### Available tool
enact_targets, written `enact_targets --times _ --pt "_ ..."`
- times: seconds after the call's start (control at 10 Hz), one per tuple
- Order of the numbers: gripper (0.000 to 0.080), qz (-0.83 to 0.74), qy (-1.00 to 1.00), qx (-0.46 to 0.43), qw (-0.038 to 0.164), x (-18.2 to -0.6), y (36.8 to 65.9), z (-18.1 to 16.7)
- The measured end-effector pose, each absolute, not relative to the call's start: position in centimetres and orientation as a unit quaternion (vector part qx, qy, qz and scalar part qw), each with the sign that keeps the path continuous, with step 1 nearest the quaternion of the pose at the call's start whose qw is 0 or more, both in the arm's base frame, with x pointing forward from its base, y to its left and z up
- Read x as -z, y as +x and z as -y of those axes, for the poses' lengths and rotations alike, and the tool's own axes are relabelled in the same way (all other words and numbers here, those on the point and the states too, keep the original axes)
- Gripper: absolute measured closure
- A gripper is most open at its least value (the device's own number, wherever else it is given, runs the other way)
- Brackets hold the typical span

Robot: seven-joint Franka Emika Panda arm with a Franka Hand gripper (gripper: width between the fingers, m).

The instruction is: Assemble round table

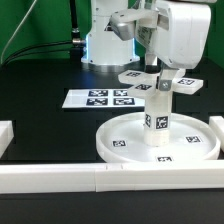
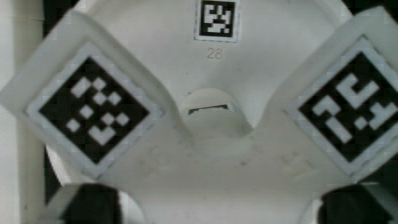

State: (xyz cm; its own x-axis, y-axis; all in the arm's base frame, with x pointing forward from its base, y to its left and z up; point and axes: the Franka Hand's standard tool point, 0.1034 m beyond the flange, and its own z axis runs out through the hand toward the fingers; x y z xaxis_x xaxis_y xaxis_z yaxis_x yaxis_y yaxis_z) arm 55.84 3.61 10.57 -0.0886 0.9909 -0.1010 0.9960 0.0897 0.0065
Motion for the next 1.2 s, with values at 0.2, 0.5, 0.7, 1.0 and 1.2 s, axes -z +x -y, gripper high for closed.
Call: enact_targets --times 0.2,0.5,0.7,1.0,1.2 --pt "0.0359 -0.729 0.682 0.032 0.040 -10.56 55.84 -3.53" --pt "0.0359 -0.656 0.753 0.027 0.042 -10.53 55.80 -3.57" --pt "0.0359 -0.545 0.837 0.021 0.045 -10.51 55.78 -3.61" --pt "0.0357 -0.405 0.913 0.016 0.047 -10.51 55.67 -4.04" --pt "0.0357 -0.270 0.962 0.009 0.044 -10.49 55.64 -4.11"
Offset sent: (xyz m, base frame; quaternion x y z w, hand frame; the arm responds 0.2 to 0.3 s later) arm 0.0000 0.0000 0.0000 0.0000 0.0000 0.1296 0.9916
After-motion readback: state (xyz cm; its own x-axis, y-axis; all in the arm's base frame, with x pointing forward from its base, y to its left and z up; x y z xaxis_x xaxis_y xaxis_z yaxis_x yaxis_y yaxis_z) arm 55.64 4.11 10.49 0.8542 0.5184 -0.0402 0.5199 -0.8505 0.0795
